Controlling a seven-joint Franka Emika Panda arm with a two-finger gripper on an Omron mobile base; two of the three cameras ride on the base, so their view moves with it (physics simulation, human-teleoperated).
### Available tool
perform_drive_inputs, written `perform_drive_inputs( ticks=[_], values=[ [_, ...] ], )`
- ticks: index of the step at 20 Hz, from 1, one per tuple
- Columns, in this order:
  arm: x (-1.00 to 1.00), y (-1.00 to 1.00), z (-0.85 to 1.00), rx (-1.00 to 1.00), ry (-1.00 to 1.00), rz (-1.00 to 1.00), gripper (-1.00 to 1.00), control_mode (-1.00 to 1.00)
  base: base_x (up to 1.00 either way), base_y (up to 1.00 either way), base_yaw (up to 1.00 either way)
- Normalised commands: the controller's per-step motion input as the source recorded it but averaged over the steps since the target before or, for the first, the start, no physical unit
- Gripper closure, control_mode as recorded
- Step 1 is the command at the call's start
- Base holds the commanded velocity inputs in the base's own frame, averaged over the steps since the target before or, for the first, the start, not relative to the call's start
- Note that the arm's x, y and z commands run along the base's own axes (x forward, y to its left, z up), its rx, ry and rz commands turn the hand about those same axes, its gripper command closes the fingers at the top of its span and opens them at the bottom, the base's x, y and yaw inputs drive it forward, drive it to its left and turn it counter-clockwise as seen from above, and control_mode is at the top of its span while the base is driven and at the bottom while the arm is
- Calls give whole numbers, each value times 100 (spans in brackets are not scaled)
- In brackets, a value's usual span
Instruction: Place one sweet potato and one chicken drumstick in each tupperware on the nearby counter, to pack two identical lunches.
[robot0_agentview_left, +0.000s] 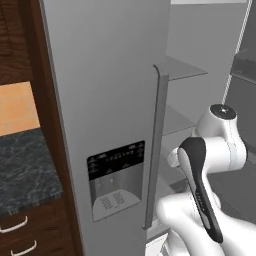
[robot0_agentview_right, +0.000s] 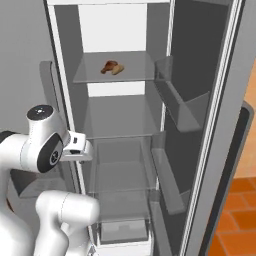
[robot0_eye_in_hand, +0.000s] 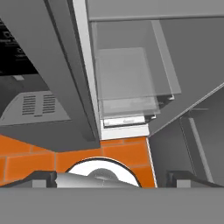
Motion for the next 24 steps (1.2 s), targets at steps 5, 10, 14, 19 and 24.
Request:
perform_drive_inputs(
  ticks=[5, 10, 14, 19, 24],
  values=[
    [0, 0, 0, 0, 0, 0, -100, 100, 24, -32, 7],
    [0, 0, 0, 0, 0, 0, -100, 100, 32, -24, -2],
    [0, 0, 0, 0, 0, 0, -100, 100, 2, -40, -4],
    [0, 0, 0, 0, 0, 0, -100, 100, 9, -39, 0],
    [0, 0, 0, 0, 0, 0, -100, 100, 1, -11, 0]
  ],
)
